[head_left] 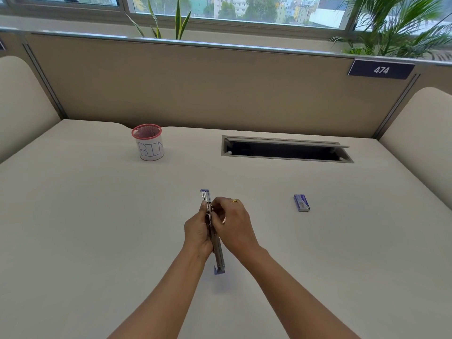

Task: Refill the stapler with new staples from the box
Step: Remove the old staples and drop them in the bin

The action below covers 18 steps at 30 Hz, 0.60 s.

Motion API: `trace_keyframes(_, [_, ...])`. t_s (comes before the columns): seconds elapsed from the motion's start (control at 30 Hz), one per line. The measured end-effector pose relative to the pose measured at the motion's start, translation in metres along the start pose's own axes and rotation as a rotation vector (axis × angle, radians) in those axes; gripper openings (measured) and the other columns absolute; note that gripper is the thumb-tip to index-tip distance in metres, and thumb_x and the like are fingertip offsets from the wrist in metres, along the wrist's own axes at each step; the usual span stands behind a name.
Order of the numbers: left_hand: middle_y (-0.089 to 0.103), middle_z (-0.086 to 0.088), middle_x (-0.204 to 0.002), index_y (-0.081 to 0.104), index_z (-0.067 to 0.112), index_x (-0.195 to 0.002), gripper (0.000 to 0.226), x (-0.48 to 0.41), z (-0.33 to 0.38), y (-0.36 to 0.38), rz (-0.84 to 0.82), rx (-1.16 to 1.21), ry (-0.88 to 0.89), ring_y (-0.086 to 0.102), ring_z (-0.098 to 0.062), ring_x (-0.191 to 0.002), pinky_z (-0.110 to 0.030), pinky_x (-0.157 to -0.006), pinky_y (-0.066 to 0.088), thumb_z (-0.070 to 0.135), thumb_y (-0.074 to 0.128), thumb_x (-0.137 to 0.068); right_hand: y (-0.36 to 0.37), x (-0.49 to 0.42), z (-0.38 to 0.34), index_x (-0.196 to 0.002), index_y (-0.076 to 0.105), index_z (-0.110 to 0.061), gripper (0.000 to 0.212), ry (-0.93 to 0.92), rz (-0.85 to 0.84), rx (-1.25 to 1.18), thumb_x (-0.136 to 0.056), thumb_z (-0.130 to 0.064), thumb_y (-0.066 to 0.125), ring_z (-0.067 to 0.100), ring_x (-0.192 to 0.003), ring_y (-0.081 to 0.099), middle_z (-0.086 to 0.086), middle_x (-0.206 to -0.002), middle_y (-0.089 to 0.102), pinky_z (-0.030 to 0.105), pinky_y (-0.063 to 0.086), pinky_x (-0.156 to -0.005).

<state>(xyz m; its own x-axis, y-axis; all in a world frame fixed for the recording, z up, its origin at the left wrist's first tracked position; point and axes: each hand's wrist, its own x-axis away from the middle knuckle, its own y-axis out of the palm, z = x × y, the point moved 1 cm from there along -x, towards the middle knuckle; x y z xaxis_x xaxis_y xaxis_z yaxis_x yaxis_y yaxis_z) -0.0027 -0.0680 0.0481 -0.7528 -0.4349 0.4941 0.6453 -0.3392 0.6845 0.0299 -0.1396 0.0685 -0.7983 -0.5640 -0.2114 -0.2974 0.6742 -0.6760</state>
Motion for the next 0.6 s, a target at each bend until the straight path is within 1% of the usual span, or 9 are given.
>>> trace_keyframes(0.07, [0.070,-0.009,-0.060,0.062,0.000,-0.079,0.027,-0.001,0.001,-0.001,-0.004,0.014,0.001,0.069,-0.018,-0.056,-0.027,-0.061,0.057,0.022,0.053,-0.091,0.000,0.001,0.000,-0.099,0.057,-0.012,0.013,0.005,-0.024,-0.041,-0.086,-0.016,0.055,0.015,-0.086,0.047,0.005,-0.090,0.064,0.021,0.036,-0.070])
trace_keyframes(0.13, [0.071,-0.011,-0.061,0.062,-0.001,-0.078,0.027,-0.001,0.002,-0.002,-0.011,0.024,-0.002,0.070,-0.018,-0.058,-0.028,-0.061,0.058,0.021,0.053,-0.091,0.000,0.002,0.000,-0.099,0.055,-0.012,0.016,0.006,-0.038,-0.058,-0.084,-0.014,0.058,0.017,-0.086,0.049,0.004,-0.089,0.064,0.021,0.038,-0.070])
trace_keyframes(0.3, [0.071,-0.011,-0.062,0.062,-0.002,-0.081,0.029,0.000,0.003,-0.003,-0.012,0.015,-0.014,0.070,-0.018,-0.058,-0.024,-0.055,0.058,0.022,0.052,-0.092,-0.003,-0.001,0.001,-0.097,0.056,-0.012,0.018,-0.014,-0.033,-0.065,-0.080,-0.009,0.062,0.013,-0.085,0.052,0.004,-0.089,0.067,0.008,0.035,-0.067])
trace_keyframes(0.33, [0.071,-0.010,-0.061,0.063,-0.001,-0.081,0.029,0.000,0.003,-0.004,-0.010,0.008,-0.016,0.070,-0.017,-0.057,-0.023,-0.054,0.057,0.023,0.052,-0.092,-0.003,-0.002,0.000,-0.097,0.056,-0.012,0.018,-0.017,-0.036,-0.069,-0.080,-0.008,0.062,0.013,-0.084,0.052,0.004,-0.089,0.067,0.011,0.039,-0.069])
trace_keyframes(0.4, [0.071,-0.010,-0.060,0.063,-0.001,-0.081,0.029,0.000,0.003,-0.003,-0.018,0.007,-0.020,0.070,-0.017,-0.055,-0.022,-0.051,0.056,0.023,0.051,-0.093,-0.006,-0.003,-0.001,-0.098,0.055,-0.011,0.021,-0.023,-0.042,-0.089,-0.079,-0.005,0.062,0.015,-0.082,0.056,0.003,-0.086,0.066,0.022,0.047,-0.074])
trace_keyframes(0.43, [0.071,-0.011,-0.060,0.062,-0.001,-0.081,0.029,0.000,0.004,-0.003,-0.024,0.011,-0.025,0.069,-0.016,-0.055,-0.021,-0.049,0.056,0.023,0.051,-0.093,-0.007,-0.003,-0.002,-0.101,0.055,-0.012,0.024,-0.023,-0.051,-0.102,-0.080,-0.004,0.062,0.016,-0.080,0.057,0.002,-0.084,0.064,0.025,0.049,-0.076])
trace_keyframes(0.5, [0.071,-0.011,-0.061,0.062,-0.001,-0.080,0.029,0.000,0.004,-0.003,-0.029,0.016,-0.035,0.069,-0.016,-0.054,-0.020,-0.047,0.054,0.023,0.050,-0.093,-0.010,-0.004,-0.003,-0.111,0.055,-0.014,0.033,-0.026,-0.081,-0.114,-0.080,-0.002,0.060,0.014,-0.078,0.057,-0.001,-0.083,0.061,0.025,0.049,-0.078])
trace_keyframes(0.53, [0.070,-0.012,-0.063,0.062,-0.001,-0.080,0.029,0.000,0.004,-0.003,-0.031,0.014,-0.036,0.069,-0.016,-0.055,-0.020,-0.048,0.054,0.022,0.050,-0.093,-0.010,-0.005,-0.003,-0.113,0.057,-0.014,0.036,-0.032,-0.097,-0.108,-0.080,-0.001,0.060,0.015,-0.079,0.057,0.001,-0.085,0.063,0.025,0.049,-0.080])
trace_keyframes(0.6, [0.071,-0.010,-0.065,0.063,0.000,-0.080,0.029,0.000,0.004,-0.004,-0.040,0.014,-0.032,0.070,-0.015,-0.057,-0.020,-0.050,0.055,0.021,0.049,-0.094,-0.011,-0.007,-0.002,-0.109,0.062,-0.013,0.033,-0.036,-0.120,-0.092,-0.079,0.001,0.060,0.017,-0.084,0.061,0.007,-0.093,0.067,0.028,0.051,-0.083])
